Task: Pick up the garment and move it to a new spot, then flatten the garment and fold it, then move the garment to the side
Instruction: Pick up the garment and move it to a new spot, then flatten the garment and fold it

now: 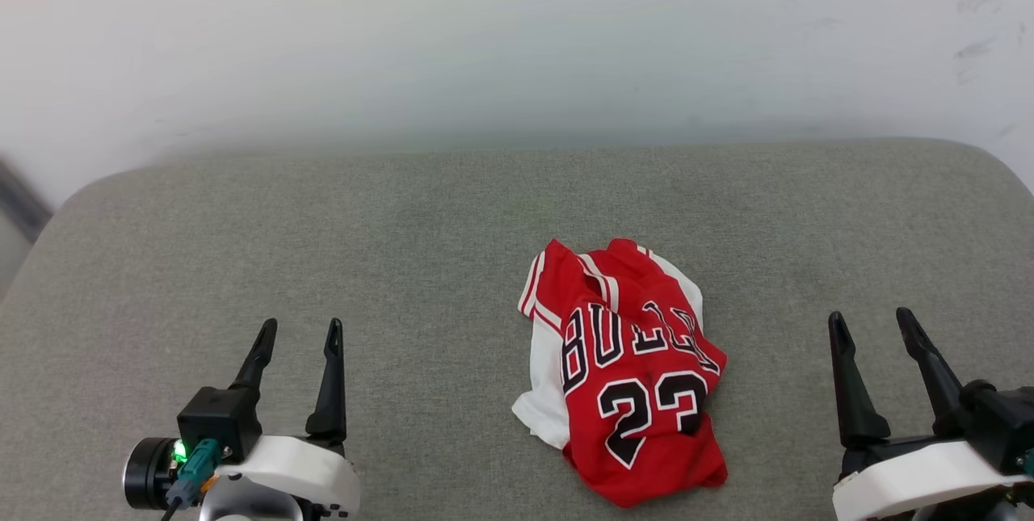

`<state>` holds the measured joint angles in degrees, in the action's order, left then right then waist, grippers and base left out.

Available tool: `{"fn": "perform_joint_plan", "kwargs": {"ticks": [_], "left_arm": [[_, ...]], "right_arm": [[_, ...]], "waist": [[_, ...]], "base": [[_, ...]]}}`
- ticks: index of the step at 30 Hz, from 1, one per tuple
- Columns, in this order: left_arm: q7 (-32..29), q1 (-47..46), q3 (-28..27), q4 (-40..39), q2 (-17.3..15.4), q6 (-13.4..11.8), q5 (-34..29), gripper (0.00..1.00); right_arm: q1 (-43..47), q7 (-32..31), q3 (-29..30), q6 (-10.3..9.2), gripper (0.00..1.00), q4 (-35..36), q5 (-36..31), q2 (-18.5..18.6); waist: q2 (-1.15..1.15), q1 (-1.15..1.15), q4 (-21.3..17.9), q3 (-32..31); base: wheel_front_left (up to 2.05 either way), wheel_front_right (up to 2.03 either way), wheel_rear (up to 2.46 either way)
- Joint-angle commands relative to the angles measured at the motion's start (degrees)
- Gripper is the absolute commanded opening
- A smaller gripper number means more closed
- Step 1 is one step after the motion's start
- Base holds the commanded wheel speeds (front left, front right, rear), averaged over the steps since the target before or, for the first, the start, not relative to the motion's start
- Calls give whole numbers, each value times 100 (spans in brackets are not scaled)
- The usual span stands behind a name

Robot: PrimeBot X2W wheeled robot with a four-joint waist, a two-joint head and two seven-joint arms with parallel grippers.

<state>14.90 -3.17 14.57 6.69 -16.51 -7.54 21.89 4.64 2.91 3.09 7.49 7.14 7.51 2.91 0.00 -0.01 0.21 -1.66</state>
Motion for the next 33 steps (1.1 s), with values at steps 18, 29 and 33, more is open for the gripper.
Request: {"fn": "perform_joint_plan", "kwargs": {"ticks": [18,29,33], "left_arm": [[35,-209,62,-168,143,184,-205,100],[30,-533,174,-162,355,403,-355,100],[30,-598,115,-110,440,476,-372,100]], "right_arm": [[-302,-2384,-1547,0,100,-207,717,814],[-959,-3926,-2937,0,100,-274,1273,1707],[-1241,-3989,-3306,0,100,-722,1408,1810]], "waist": [[0,1,98,274],[0,1,430,735],[0,1,536,890]], "base": [[0,0,0],[0,0,0],[0,0,0]]}}
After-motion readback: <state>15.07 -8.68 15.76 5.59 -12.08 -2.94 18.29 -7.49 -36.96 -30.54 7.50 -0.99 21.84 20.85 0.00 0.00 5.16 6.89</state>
